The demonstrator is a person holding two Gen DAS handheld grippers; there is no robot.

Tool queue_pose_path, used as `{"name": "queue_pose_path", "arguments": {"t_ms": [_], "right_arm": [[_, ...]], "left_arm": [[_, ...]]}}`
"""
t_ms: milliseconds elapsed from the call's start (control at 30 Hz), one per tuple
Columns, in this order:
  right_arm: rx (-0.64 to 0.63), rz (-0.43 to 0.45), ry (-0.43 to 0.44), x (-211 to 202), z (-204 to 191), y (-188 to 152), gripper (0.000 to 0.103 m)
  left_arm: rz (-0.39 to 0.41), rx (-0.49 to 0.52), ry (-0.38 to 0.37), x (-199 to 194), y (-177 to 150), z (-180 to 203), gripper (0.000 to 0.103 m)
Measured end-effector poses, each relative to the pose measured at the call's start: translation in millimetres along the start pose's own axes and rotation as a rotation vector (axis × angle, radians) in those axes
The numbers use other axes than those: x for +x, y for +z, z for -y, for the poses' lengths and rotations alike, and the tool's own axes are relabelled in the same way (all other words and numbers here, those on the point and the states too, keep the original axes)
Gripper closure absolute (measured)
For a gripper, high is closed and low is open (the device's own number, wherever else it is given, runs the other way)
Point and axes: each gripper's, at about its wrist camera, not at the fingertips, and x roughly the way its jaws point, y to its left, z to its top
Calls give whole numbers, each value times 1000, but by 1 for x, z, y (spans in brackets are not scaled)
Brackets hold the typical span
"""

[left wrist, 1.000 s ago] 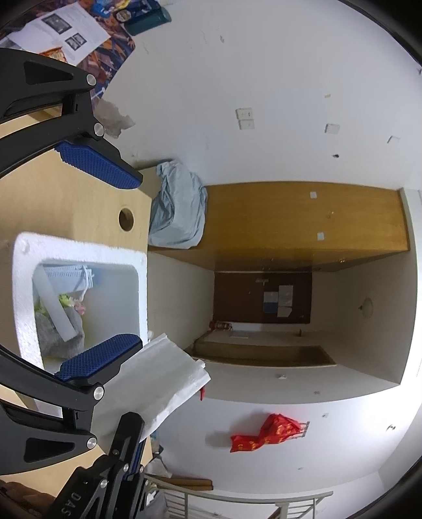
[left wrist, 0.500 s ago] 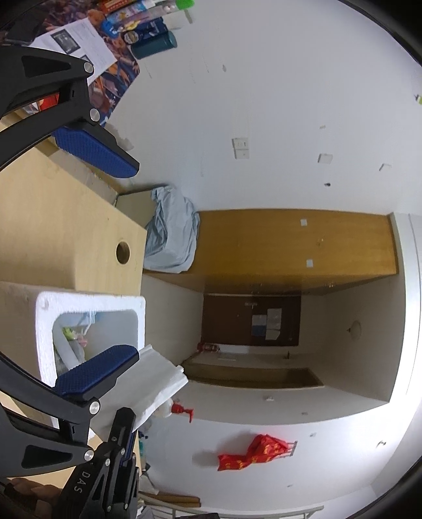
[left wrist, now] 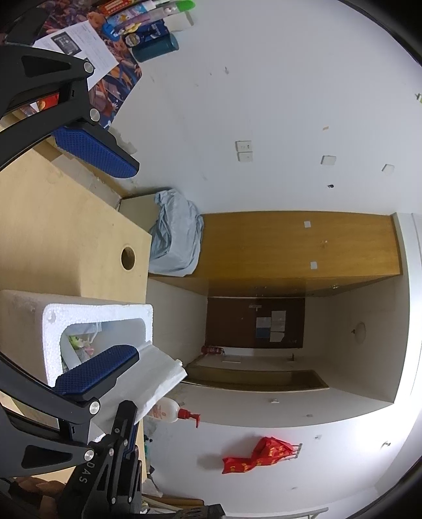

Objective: Organize soft objects

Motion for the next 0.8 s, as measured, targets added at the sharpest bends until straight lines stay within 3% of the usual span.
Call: {"name": "queue_pose_path", "arguments": {"t_ms": [100,167,200,233,800], "right_arm": [[9,-2,2,1,0,-1,91],[16,0,-7,2,0,0,62],[18,1,-9,1,1,0,33],[21,4,-10,1,1,0,17],[33,50,-41,-22,6,-2,13]], "left_arm": [[4,-9,8,-1,1,-4,0],[6,-12,11,-2,2,-5,0],[8,-12,13,-2,2,-5,0],[9,-13,12,-3,2,-5,0],[15,1,-3,-12,6,5,0]]}}
